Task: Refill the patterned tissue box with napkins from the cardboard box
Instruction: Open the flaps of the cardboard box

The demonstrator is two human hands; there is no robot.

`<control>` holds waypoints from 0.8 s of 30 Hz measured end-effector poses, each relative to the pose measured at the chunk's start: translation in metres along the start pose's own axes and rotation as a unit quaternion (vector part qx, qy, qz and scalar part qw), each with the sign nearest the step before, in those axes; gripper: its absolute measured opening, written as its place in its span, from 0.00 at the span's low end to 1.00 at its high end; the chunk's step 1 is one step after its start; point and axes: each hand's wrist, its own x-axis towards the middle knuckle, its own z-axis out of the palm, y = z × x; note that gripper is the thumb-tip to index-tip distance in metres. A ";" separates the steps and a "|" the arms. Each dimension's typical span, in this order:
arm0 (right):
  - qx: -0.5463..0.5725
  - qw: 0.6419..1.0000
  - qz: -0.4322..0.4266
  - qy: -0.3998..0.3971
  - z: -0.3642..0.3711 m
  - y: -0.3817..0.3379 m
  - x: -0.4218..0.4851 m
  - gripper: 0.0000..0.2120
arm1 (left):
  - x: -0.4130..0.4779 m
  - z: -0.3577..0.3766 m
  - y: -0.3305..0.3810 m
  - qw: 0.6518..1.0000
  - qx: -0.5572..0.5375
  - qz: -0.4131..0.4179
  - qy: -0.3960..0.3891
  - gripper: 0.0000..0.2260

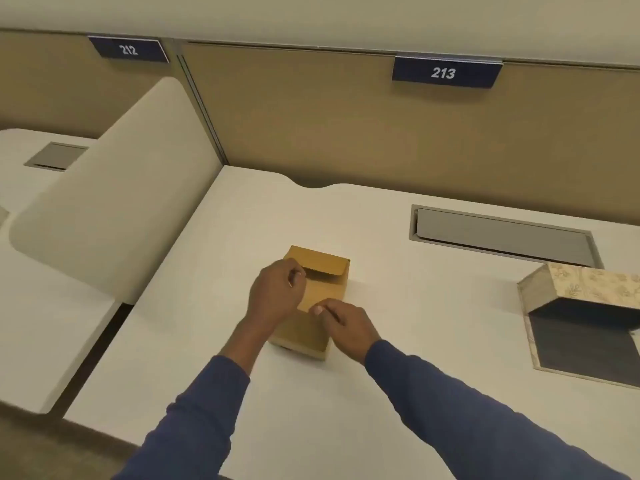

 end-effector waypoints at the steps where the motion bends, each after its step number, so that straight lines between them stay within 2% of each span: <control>1: -0.003 1.000 -0.004 -0.009 0.004 -0.001 0.000 0.15 | 0.005 -0.003 -0.008 1.000 0.011 -0.021 0.000 0.06; 3: 0.006 0.999 -0.001 -0.050 0.011 -0.001 0.000 0.16 | 0.013 -0.006 -0.023 0.996 0.049 -0.073 -0.017 0.06; 5: -0.003 0.993 0.003 -0.118 0.018 0.002 -0.001 0.17 | 0.013 -0.003 -0.037 0.986 0.090 -0.120 -0.075 0.08; 8: -0.161 0.972 -0.036 -0.169 0.023 0.006 0.009 0.16 | 0.000 0.013 -0.052 0.960 0.231 -0.091 -0.132 0.13; 11: -0.291 0.947 -0.069 -0.121 0.017 0.007 0.030 0.16 | -0.021 0.030 -0.062 0.942 0.316 -0.039 -0.104 0.12; 14: -0.321 0.942 -0.084 -0.047 -0.002 0.008 0.057 0.20 | -0.037 0.040 -0.070 0.945 0.319 -0.018 -0.078 0.14; 19: -0.353 0.932 -0.081 0.003 -0.027 0.003 0.091 0.27 | -0.052 0.051 -0.076 0.935 0.344 -0.005 -0.082 0.24; 21: -0.346 0.937 -0.053 0.004 -0.030 0.004 0.102 0.29 | -0.054 0.054 -0.079 0.930 0.355 -0.012 -0.098 0.26; 24: -0.364 0.931 0.005 -0.034 -0.027 0.009 0.113 0.35 | -0.050 0.053 -0.076 0.923 0.364 -0.029 -0.124 0.29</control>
